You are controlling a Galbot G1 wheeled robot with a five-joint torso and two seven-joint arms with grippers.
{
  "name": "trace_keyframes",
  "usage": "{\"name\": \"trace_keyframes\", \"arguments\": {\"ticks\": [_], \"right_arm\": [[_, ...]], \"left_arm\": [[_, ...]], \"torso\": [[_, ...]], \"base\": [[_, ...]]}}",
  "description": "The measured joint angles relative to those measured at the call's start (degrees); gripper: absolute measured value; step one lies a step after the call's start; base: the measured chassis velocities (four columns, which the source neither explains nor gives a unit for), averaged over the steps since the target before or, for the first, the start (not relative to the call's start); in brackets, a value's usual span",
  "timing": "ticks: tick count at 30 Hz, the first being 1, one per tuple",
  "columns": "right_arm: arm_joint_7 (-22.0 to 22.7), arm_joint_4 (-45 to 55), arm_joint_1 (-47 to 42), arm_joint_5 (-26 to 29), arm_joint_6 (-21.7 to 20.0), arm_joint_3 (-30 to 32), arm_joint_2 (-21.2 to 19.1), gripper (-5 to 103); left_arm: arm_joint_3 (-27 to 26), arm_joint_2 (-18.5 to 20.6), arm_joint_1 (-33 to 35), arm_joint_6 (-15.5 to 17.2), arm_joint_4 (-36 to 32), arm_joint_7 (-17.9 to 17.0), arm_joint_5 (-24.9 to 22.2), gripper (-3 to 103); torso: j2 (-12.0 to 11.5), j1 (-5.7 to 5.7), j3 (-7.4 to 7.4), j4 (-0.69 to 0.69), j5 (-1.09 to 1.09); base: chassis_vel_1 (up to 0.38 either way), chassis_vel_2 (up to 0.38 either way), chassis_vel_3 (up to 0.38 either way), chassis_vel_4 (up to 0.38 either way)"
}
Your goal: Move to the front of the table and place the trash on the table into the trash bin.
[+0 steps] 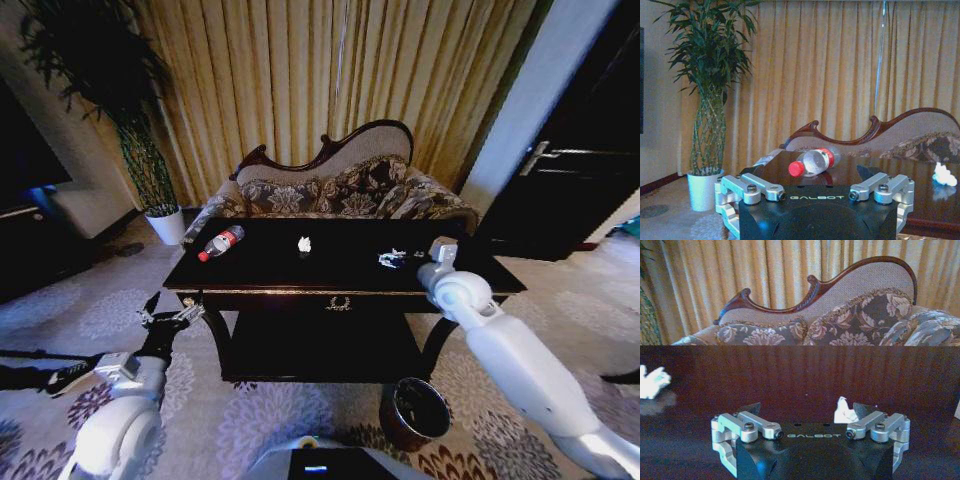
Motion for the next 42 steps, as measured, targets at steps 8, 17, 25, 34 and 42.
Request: {"name": "trace_keyframes", "arguments": {"ticks": [8,17,25,34,42], "right_arm": [[0.0,-2.0,1.3,-1.4,0.0,-0.4,0.6,100],[0.0,-2.8,1.1,-2.0,0.0,1.0,0.2,100],[-0.1,-3.1,0.7,-2.6,-0.5,1.4,-0.7,100],[-0.2,-3.5,-0.5,-3.1,-0.8,2.0,-0.5,100],[-0.3,-4.8,-0.9,-3.5,-0.8,2.4,-0.3,100]], "left_arm": [[-0.3,0.5,-0.1,-0.1,-0.4,0.2,-0.6,100],[0.1,0.2,0.0,-0.2,-0.3,0.6,-0.6,100],[0.7,-0.3,0.0,-0.3,-0.3,0.8,-0.4,100],[0.7,-0.3,0.0,-0.3,-0.5,0.8,-0.3,100],[0.6,-0.3,0.1,-0.9,-0.7,0.8,-0.2,100]], "torso": [[0.0,0.00,0.00,0.00,0.00],[0.0,0.00,0.00,0.00,0.01],[0.0,0.00,0.00,0.00,0.01],[0.0,0.00,0.00,-0.01,0.01],[0.0,0.00,0.00,0.00,0.00]], "base": [[0.000,0.000,0.000,0.000],[0.000,0.000,0.000,0.000],[0.000,0.000,0.000,0.000],[0.000,0.000,0.000,0.000],[0.000,0.000,0.000,0.000]]}}
